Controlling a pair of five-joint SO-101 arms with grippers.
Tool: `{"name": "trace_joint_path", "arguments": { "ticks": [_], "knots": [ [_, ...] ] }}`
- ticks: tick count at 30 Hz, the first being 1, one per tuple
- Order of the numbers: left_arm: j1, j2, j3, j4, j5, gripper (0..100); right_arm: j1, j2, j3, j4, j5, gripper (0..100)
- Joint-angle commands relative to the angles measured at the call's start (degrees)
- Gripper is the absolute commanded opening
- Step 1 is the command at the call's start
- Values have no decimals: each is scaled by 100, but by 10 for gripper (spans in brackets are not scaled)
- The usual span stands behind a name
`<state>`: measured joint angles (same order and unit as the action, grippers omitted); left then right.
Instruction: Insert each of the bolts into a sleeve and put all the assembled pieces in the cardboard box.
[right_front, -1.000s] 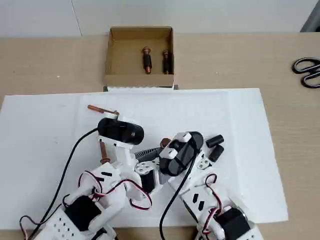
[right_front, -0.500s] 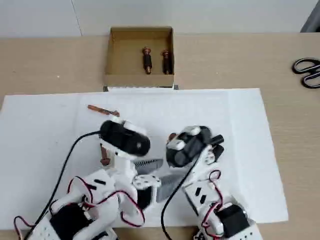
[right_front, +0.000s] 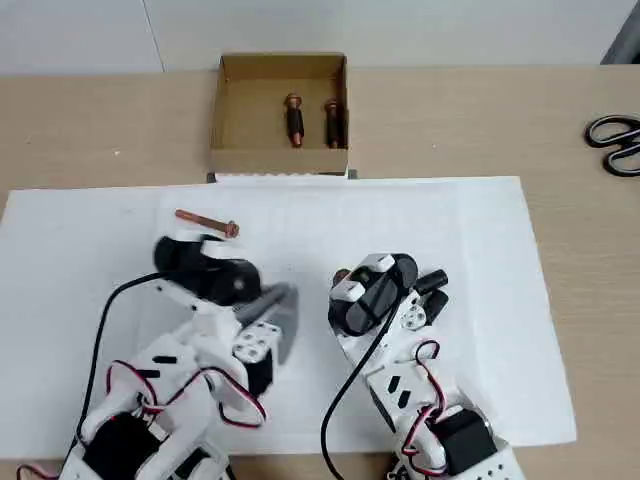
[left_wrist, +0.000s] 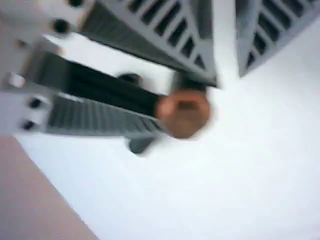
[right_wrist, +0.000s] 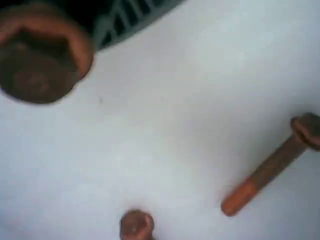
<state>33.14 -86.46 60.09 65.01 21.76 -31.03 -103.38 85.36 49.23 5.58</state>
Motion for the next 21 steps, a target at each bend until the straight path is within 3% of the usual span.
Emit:
{"name": "trace_joint_path", "arguments": {
  "ticks": [1, 8, 14, 21],
  "knots": [
    [-659, -343, 295, -352, -202, 6, 40, -57, -70, -180, 18, 4],
    [-1670, -1257, 2149, -835, -193, 6, 75, -57, -53, -163, 0, 4],
    [-2215, -1732, 3389, -1758, -229, 6, 593, -57, -105, -242, 0, 4],
    [-2444, -1705, 3635, -1881, -1319, 6, 1007, -31, -97, -1666, 26, 4]
  ]
}}
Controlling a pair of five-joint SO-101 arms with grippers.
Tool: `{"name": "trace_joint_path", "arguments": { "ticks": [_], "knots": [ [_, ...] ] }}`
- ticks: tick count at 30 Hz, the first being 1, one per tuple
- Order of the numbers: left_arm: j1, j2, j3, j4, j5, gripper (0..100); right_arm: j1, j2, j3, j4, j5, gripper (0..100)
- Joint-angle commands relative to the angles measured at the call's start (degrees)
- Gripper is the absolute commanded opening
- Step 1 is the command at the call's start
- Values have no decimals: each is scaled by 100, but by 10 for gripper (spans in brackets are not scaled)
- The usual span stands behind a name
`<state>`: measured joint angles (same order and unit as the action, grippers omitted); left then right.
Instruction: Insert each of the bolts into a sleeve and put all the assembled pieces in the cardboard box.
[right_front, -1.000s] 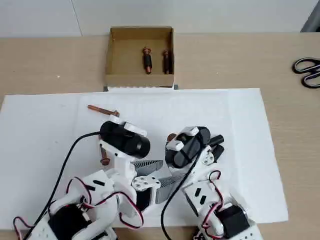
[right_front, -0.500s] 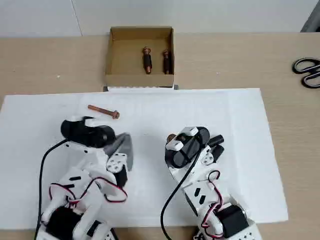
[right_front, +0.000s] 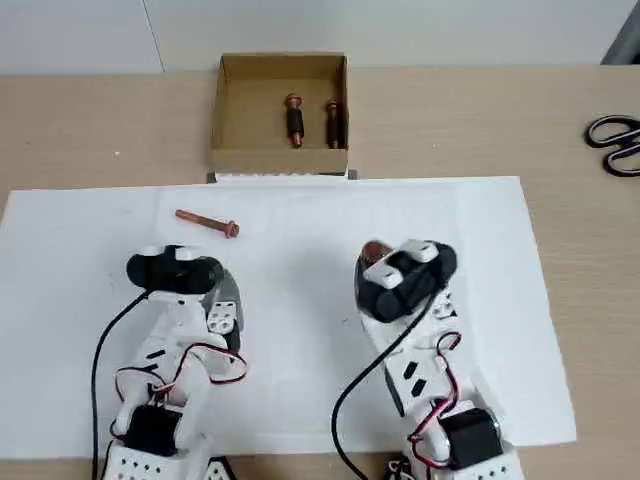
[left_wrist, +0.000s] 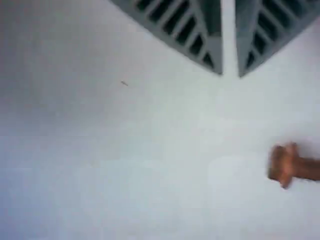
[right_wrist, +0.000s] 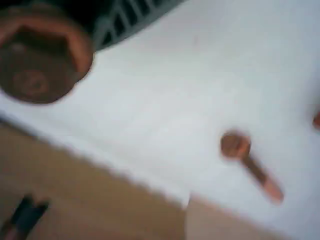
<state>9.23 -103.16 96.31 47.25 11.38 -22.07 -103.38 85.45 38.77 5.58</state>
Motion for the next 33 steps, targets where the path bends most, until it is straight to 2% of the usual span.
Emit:
{"name": "trace_joint_path", "arguments": {
  "ticks": [1, 7, 16, 27, 33],
  "knots": [
    [-44, -35, 13, 35, -325, 6, 110, 13, -123, -752, 26, 4],
    [0, -70, 4, 281, -308, 6, 119, 901, -457, -1754, 26, 4],
    [0, -70, 4, 273, -316, 6, 119, 4479, -2743, -2993, -9, 4],
    [0, -70, 4, 290, -316, 6, 593, 8769, -6092, -3178, -35, 3],
    [0, -70, 4, 299, -316, 6, 611, 10791, -8229, -3178, -703, 3]
  ]
}}
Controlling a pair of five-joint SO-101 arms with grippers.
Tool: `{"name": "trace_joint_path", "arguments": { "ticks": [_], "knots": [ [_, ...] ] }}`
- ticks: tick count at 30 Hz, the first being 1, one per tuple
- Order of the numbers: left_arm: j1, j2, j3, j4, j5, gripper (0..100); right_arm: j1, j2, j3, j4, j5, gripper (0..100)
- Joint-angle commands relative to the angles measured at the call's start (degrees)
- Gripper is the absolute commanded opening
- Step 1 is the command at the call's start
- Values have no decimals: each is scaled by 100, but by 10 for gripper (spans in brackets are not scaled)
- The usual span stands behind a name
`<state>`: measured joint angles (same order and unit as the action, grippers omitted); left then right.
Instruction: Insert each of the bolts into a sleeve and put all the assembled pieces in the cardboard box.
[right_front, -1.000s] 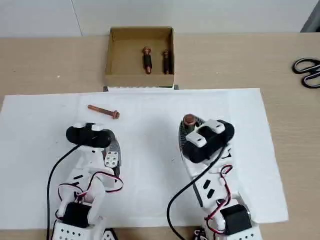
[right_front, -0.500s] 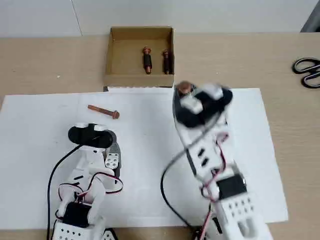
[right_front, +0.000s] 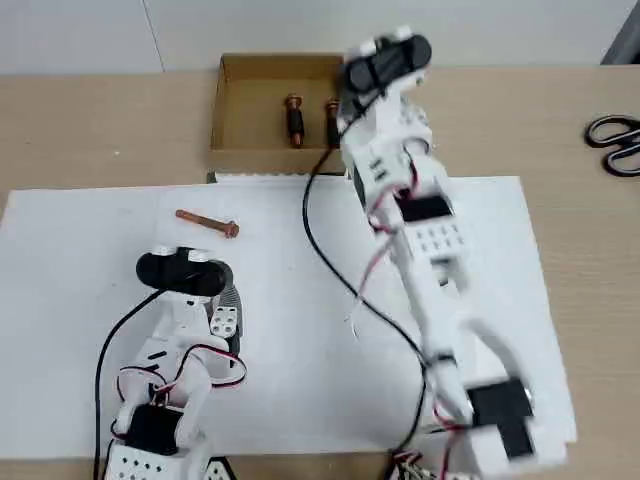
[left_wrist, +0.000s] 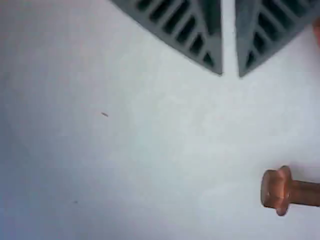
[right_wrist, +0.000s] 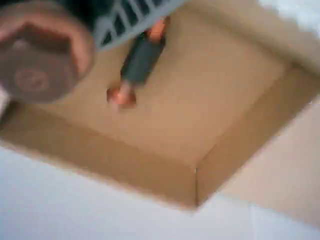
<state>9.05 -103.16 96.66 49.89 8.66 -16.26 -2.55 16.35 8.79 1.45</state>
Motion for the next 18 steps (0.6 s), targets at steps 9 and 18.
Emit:
{"name": "trace_joint_path", "arguments": {
  "ticks": [9, 18],
  "knots": [
    [-79, -70, -31, 44, 123, 6, -154, 3178, -3903, -180, -765, 3],
    [-246, -70, -31, 53, 290, 6, -347, 4892, -5371, -136, -756, 9]
  ]
}}
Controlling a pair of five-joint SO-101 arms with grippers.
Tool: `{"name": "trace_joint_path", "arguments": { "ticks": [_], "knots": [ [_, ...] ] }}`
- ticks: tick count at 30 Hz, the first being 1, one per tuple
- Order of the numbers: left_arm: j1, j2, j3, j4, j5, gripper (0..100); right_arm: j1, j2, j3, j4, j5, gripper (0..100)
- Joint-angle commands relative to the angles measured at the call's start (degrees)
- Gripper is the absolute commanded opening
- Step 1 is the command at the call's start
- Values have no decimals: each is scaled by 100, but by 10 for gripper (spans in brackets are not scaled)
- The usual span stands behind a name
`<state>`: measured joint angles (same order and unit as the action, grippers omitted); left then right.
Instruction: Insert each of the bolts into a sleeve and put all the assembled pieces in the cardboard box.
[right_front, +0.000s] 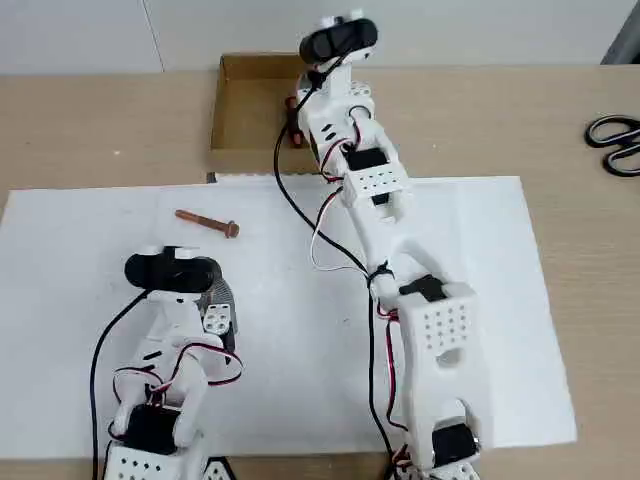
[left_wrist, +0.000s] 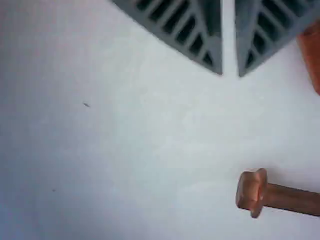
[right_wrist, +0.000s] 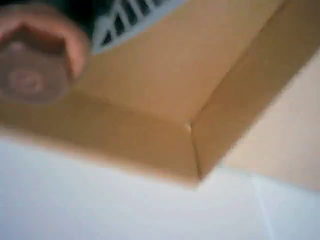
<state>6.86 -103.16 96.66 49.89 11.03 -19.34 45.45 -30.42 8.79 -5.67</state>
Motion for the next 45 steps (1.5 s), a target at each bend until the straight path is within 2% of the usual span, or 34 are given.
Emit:
{"name": "trace_joint_path", "arguments": {
  "ticks": [1, 4, 10, 18, 28, 45],
  "knots": [
    [-26, -70, -31, 53, 53, 6, -48, 198, -800, -136, -44, 9],
    [-26, -70, -31, 53, 53, 6, -48, 374, -932, -127, -35, 30],
    [-26, -70, -31, 53, 53, 6, -57, 400, -941, 295, 325, 158],
    [-26, -70, -31, 53, 53, 6, -40, 92, -958, 523, 352, 155],
    [-26, -70, -31, 53, 53, 6, -259, -1508, -949, 3222, 325, 155],
    [-26, -70, -31, 53, 53, 6, -813, -2589, -949, 7899, 316, 155]
  ]
}}
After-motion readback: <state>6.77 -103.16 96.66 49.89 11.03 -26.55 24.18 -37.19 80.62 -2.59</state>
